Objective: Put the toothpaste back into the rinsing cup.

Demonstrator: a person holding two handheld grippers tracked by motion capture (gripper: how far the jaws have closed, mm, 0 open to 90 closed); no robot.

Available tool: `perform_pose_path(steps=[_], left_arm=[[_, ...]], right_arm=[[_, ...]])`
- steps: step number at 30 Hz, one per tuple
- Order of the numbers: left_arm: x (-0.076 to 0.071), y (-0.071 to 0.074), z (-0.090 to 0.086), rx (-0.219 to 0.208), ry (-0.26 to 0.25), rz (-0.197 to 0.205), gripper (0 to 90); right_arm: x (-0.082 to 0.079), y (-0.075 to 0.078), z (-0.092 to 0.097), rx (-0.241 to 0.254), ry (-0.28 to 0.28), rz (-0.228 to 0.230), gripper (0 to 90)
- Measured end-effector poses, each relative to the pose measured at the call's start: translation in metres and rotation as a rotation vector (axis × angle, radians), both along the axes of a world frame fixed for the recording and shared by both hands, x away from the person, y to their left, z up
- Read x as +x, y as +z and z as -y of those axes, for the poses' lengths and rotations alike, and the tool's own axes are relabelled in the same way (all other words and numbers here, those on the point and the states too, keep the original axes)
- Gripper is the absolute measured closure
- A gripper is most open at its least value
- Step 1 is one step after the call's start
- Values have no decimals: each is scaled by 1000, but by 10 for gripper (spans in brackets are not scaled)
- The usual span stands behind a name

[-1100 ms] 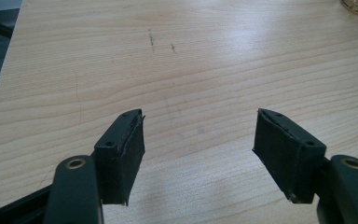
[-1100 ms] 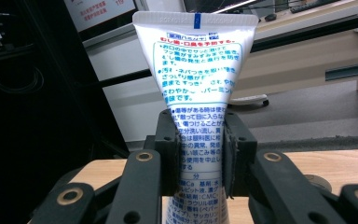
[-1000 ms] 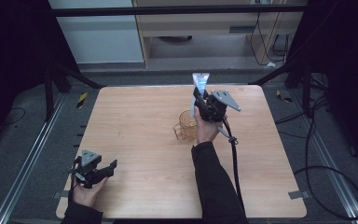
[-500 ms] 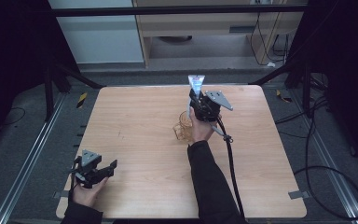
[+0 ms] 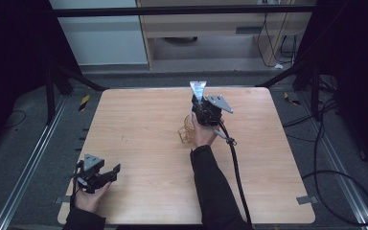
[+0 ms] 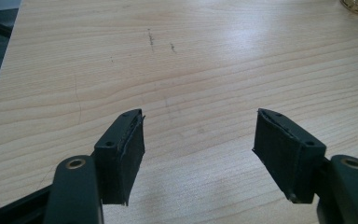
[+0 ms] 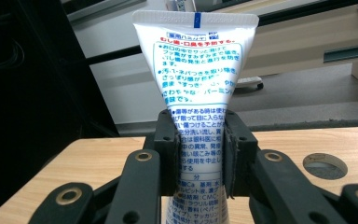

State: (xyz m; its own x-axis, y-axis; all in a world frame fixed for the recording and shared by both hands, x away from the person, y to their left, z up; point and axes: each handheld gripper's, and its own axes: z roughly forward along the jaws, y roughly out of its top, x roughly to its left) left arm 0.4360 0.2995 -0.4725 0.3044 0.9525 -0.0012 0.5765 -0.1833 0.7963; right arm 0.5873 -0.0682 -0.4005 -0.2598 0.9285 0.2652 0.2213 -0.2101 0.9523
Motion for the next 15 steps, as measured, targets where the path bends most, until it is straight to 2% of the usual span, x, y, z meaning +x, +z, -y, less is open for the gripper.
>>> perform_pose_path(steps=[6, 12, 15], left_arm=[[0, 0, 0, 0, -1, 0, 324], [0, 0, 0, 1, -1, 1, 324], [0, 0, 1, 2, -2, 1, 324]], right_arm=[[1, -3, -1, -7, -3, -15, 711], [1, -6, -4, -49, -3, -29, 708], [1, -8, -4, -47, 3, -43, 707]])
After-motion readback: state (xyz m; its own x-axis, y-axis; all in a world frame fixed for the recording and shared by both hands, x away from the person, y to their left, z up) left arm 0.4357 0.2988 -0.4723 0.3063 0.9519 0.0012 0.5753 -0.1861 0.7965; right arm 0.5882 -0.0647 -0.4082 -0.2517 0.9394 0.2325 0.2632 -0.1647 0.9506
